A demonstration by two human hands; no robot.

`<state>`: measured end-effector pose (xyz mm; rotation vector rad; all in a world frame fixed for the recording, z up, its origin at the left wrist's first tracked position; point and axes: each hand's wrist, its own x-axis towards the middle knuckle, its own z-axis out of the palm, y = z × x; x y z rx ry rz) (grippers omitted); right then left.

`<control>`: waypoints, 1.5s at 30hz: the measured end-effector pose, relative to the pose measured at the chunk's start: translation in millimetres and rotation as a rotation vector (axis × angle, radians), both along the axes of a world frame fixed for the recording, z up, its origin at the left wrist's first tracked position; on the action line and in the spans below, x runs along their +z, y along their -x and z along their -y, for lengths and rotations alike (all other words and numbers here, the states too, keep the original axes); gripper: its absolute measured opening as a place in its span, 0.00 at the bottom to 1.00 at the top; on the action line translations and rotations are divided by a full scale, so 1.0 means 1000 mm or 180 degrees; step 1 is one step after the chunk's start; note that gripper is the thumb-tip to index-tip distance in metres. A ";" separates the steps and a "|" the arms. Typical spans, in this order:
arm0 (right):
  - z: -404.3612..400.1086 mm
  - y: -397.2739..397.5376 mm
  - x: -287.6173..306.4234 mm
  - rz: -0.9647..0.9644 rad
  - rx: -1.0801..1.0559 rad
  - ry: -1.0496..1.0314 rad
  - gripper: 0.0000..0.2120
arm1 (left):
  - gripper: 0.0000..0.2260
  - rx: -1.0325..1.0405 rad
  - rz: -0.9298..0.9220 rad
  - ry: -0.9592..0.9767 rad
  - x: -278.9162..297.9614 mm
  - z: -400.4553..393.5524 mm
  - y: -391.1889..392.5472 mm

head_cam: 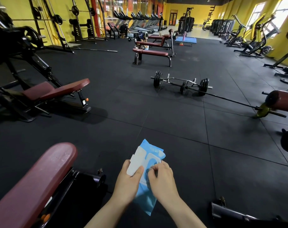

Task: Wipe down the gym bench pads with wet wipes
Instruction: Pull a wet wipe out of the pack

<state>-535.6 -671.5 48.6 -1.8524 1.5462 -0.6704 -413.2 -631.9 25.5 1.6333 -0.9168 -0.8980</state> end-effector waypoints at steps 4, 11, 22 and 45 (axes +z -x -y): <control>0.005 0.001 0.007 0.0140 -0.0113 -0.0114 0.16 | 0.06 0.0008 -0.0190 -0.0037 0.006 0.002 -0.003; 0.013 0.006 0.019 0.1119 -0.0360 -0.0910 0.11 | 0.09 -0.0210 -0.0305 -0.0099 0.017 0.001 -0.016; 0.011 0.007 0.023 0.0169 -0.0021 -0.0025 0.17 | 0.13 -0.0052 -0.0095 0.0093 0.022 -0.001 -0.013; 0.013 0.016 0.068 0.2745 0.0197 -0.0953 0.07 | 0.09 0.0177 0.0103 -0.0413 -0.007 0.004 -0.024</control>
